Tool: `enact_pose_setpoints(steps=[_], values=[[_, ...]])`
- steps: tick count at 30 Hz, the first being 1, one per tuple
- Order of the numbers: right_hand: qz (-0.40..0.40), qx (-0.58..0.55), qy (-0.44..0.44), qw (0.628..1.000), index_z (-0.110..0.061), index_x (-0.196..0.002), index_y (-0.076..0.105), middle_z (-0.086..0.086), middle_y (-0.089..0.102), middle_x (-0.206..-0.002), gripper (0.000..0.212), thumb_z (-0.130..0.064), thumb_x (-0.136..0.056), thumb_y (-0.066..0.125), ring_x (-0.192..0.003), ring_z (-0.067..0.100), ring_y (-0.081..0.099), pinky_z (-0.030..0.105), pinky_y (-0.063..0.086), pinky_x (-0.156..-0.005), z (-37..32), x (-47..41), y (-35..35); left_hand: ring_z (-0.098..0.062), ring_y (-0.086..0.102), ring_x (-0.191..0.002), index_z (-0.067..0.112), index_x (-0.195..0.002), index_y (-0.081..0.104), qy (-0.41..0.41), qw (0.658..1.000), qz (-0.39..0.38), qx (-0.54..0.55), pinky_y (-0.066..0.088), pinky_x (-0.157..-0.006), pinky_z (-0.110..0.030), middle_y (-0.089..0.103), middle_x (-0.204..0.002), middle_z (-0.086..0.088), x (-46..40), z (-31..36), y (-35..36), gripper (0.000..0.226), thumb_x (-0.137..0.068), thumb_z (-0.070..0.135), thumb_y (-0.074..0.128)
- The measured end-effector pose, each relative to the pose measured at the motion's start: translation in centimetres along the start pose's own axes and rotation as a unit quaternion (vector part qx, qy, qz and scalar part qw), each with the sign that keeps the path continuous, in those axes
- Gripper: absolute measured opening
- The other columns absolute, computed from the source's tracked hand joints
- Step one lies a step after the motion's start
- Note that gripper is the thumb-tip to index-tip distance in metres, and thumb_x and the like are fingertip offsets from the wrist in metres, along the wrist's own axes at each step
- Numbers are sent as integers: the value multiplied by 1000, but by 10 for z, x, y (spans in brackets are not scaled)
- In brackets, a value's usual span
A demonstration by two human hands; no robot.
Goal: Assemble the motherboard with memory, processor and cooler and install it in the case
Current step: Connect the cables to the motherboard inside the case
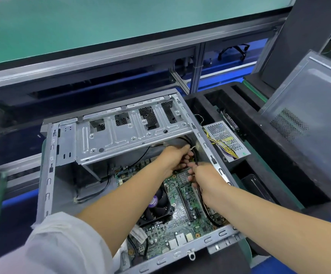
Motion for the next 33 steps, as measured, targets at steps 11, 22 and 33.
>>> enact_pose_setpoints(steps=[11,22,33], values=[[-37,579,-262,771,4,-146,13,25,2,-154,58,1,-94,39,-144,33,5,31,14,-113,-49,19,23,-17,65,-75,-11,-110,57,-42,945,-288,-148,57,-68,-20,62,-85,-15,82,-14,10,24,-87,-16,51],[-195,733,-580,299,-17,-124,53,2,58,-112,34,-12,-94,37,-91,25,58,34,39,-58,-89,28,63,-10,48,-51,-4,-84,69,106,868,-281,-394,37,-51,-20,56,-61,-7,82,-43,69,29,-78,23,78],[-230,713,-567,344,-19,-110,61,0,67,-101,29,-17,-90,40,-91,24,60,39,51,-67,-83,14,63,-19,61,-76,-1,-91,67,208,920,-127,-306,43,-62,-6,68,-93,-16,67,-39,61,12,-82,5,71]])
Point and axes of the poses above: each hand's wrist, its own x-axis away from the middle knuckle, its own y-axis out of the palm, z = x × y, the point moved 6 cm from there along -x, towards the middle knuckle
